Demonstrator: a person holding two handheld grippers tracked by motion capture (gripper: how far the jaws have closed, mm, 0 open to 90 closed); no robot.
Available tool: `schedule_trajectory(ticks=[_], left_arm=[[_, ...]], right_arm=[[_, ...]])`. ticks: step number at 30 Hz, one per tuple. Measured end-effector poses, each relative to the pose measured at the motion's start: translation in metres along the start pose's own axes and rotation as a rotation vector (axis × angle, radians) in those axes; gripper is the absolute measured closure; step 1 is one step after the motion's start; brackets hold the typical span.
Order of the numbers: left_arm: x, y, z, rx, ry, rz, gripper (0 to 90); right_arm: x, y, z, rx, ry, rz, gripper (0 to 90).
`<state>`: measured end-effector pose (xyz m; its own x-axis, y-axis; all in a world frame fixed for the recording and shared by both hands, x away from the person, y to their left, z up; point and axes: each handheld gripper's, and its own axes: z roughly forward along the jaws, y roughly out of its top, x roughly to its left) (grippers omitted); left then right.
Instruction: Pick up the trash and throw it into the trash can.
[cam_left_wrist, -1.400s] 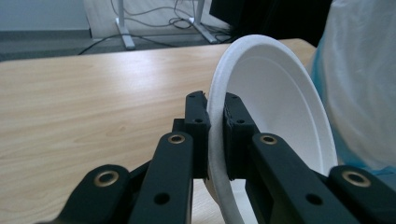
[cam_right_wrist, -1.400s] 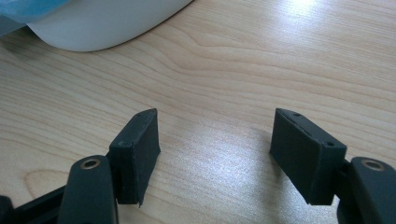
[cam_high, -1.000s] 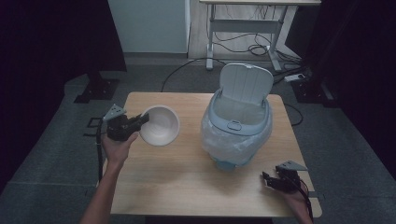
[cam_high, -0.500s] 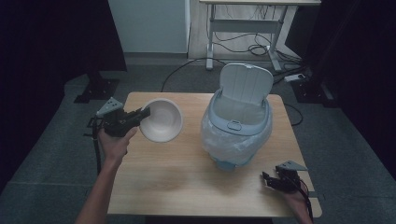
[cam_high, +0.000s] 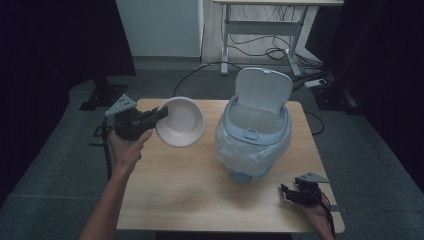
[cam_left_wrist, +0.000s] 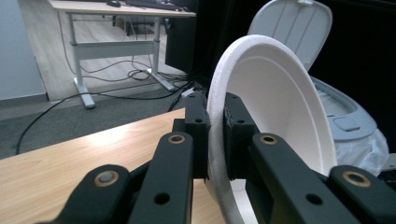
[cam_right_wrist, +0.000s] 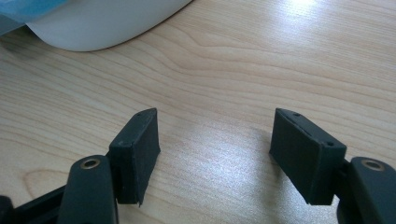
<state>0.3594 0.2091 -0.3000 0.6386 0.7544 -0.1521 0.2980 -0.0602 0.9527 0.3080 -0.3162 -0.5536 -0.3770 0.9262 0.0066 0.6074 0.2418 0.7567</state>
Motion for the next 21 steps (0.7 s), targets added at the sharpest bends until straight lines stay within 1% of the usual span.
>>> schedule_trajectory(ticks=[5,14,19,21], left_arm=[[-0.006,0.007,0.004,-0.006,-0.018,0.007,82.3],[-0.017,0.016,0.009,-0.042,-0.062,-0.001,82.3],[-0.024,0.023,0.015,-0.04,-0.074,0.011,82.3],[-0.026,0.025,0.017,-0.041,-0.083,0.01,82.3]], right_arm=[[0.0,0.0,0.0,0.001,0.001,0.0,32.4],[0.0,0.0,0.0,0.0,0.0,-0.001,32.4],[0.0,0.0,0.0,0.0,0.0,-0.001,32.3],[0.0,0.0,0.0,0.0,0.0,-0.001,32.4]])
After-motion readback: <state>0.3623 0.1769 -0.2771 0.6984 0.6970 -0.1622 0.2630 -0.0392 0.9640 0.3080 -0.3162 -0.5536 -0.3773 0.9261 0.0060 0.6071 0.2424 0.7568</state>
